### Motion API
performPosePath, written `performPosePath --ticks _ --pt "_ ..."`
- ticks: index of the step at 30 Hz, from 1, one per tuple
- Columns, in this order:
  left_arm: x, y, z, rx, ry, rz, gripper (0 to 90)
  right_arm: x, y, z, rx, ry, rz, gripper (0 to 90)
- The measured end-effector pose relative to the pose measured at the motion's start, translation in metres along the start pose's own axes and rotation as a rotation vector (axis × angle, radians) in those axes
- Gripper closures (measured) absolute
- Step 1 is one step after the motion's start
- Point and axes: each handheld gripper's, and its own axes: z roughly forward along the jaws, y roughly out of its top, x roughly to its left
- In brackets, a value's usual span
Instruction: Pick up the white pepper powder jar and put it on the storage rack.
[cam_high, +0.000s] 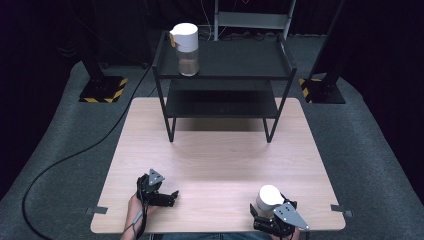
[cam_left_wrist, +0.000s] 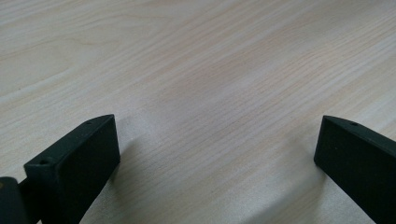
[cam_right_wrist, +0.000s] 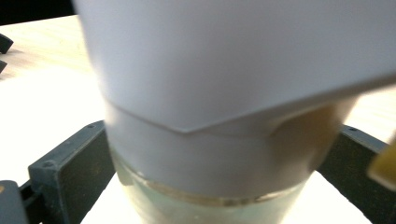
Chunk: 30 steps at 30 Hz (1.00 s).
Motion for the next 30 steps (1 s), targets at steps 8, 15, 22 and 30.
performPosePath --ticks 8,15,22,30 --pt "0.000 0.000 0.000 0.000 0.000 0.000 0.0 0.000 -0.008 -0.004 -0.042 0.009 -0.022 21.7" --pt "0.000 0.000 0.000 -0.003 -0.002 0.008 0.2 -0.002 0.001 -0.003 -0.014 0.027 -0.037 28.6" --pt "0.001 0.000 0.000 -0.003 -0.013 0.016 0.2 0.000 0.010 0.003 0.012 0.009 -0.040 29.6" --pt "0.001 0.000 0.000 -0.004 -0.013 0.026 0.3 -0.004 0.018 0.002 0.020 -0.004 0.008 29.8"
